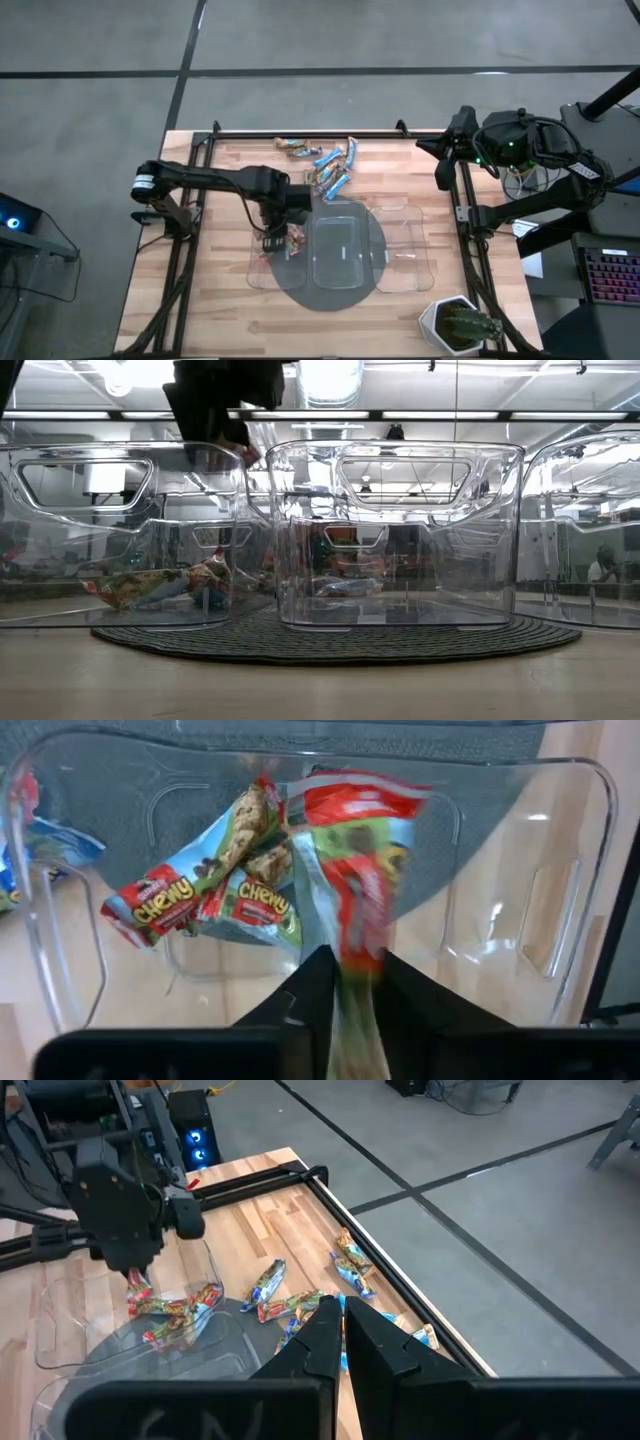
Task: Pick and place Granola Bars by type
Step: Put the red granola bar into the left transparent bin
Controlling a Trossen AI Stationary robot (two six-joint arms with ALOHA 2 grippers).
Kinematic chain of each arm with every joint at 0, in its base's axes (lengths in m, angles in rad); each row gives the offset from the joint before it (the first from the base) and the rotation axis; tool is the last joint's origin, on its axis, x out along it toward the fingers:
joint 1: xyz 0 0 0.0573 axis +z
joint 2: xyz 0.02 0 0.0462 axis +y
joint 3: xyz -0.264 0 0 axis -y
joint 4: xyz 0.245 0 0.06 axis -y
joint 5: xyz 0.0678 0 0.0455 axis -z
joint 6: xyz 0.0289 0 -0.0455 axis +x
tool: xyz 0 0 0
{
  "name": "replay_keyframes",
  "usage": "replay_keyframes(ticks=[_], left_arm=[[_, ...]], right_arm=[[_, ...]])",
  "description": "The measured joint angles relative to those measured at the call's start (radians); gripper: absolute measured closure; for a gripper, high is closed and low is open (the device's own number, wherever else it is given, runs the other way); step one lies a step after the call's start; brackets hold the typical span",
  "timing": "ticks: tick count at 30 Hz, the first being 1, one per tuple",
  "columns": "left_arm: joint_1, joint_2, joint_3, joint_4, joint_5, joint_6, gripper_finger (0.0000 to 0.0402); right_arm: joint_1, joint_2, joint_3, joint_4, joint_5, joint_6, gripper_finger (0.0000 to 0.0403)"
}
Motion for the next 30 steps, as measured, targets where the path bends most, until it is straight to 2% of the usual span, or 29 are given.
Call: replay_keyframes(ticks=[9, 17, 25, 30], left_arm=[[0.0, 0.0, -0.022, 0.014, 0.006, -0.01, 0.0277], [0.0, 0.0, -0.009, -0.019, -0.005, 0.026, 0.0262], [0.022, -0.001, 0.14, -0.138, -0.194, 0.147, 0.0262], [0.064, -0.001, 0.279, -0.144, -0.22, 0.185, 0.0262]], right_arm=[[0.0, 0.0, 0.0, 0.0, 0.0, 0.003, 0.0394], [0.0, 0.0, 0.0, 0.0, 0.0, 0.001, 0.0394], [0.0, 0.0, 0.0, 0.0, 0.001, 0.004, 0.0394], [0.0, 0.0, 0.0, 0.0, 0.0, 0.007, 0.0394]])
